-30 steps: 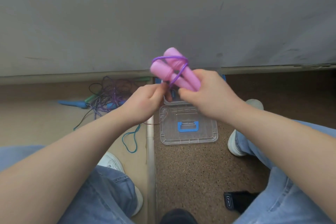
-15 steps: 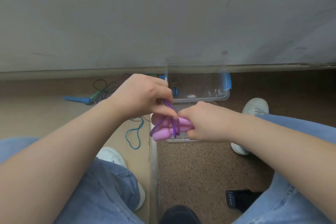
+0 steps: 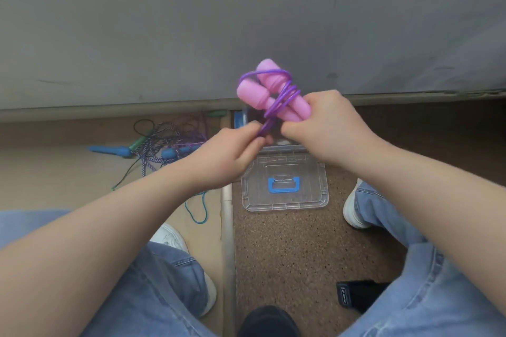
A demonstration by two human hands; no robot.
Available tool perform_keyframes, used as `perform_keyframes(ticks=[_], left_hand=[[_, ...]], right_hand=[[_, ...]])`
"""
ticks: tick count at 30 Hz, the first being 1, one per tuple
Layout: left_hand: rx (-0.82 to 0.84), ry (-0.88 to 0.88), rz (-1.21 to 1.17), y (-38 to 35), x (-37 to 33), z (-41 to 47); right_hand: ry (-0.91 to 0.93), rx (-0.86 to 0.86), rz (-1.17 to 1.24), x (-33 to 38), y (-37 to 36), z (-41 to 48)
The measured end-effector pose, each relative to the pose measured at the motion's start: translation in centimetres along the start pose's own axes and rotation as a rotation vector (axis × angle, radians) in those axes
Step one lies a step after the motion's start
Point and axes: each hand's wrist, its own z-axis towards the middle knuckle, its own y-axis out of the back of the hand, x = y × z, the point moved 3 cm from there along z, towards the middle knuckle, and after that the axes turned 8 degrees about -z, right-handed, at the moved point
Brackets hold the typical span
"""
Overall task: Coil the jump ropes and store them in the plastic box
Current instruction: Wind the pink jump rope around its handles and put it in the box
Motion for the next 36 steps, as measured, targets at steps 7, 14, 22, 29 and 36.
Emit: perform_keyframes(ticks=[7,14,22,29,36], left_hand=[[0.286,-0.111,0.274,-0.8,-0.3,0.0],[-0.061,-0.427,0.486,2.0,-1.8,0.4],[-0.094,0.133,-0.096,2.6,0.1,0.9],[0.038,0.247,0.020,0.3,0.3,0.2],[0.141,-0.284,0.453,0.7,-0.9,0.0]], right_hand=[[-0.033,0.091,-0.431,-2.3,-2.5,0.6],[0.362,0.682,-0.583,-1.1,-7.3,-3.5],[0.322,0.666,0.281,3.4,-3.5,-4.9],[-0.079,0.028,0.087,-0.3,-0.8,-0.2],[0.014,0.279,-0.540,-2.9,-3.5,1.0]])
